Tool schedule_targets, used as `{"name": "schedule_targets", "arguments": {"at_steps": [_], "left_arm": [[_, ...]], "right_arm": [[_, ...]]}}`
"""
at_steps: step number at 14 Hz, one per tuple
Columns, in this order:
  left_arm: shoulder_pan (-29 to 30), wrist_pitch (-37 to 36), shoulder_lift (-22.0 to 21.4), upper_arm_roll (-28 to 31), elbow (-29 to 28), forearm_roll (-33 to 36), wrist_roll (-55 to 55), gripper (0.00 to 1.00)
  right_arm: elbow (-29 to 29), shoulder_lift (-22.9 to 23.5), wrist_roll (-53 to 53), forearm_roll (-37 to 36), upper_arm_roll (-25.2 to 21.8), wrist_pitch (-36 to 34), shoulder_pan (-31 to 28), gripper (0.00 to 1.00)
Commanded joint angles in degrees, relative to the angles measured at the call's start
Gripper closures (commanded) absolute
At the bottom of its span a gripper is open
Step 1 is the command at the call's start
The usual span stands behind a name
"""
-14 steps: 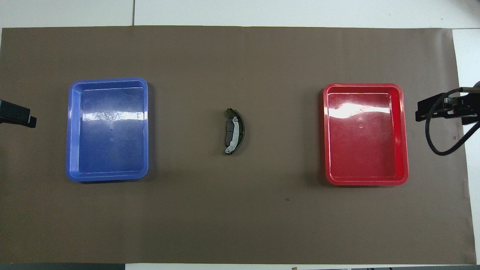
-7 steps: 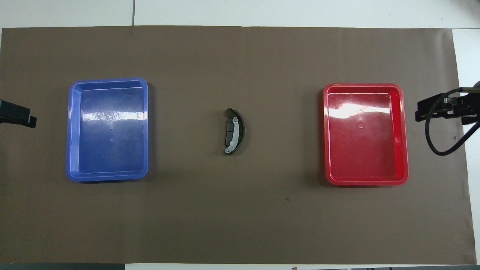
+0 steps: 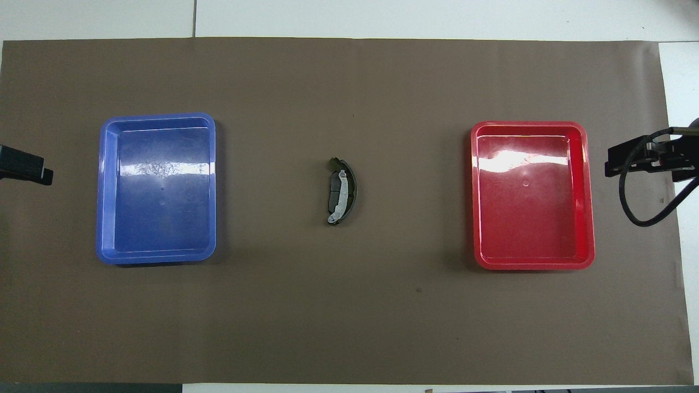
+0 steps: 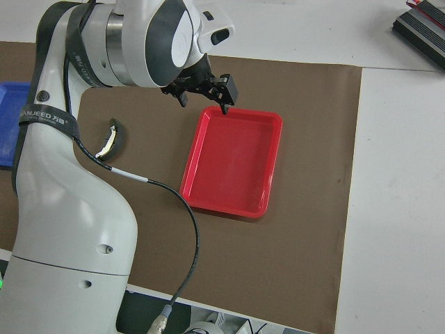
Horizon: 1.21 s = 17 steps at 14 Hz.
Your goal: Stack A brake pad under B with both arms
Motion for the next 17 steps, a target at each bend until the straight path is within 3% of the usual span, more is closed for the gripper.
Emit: {"name": "schedule_targets", "arguments": {"at_steps": [1,17], "left_arm": [[0.2,0.9,-1.6,-0.1,-1.9,1.0,0.4,0.00],[0.5,0.8,-1.6,0.2,-1.9,1.0,0.3,0.00]], "right_arm": [[0.1,-0.2,-0.7,0.3,0.3,-0.3,-0.3,0.00],[-1.6,-1.3,-0.9,0.3,1.1,0.4,-0.2,0.00]]}}
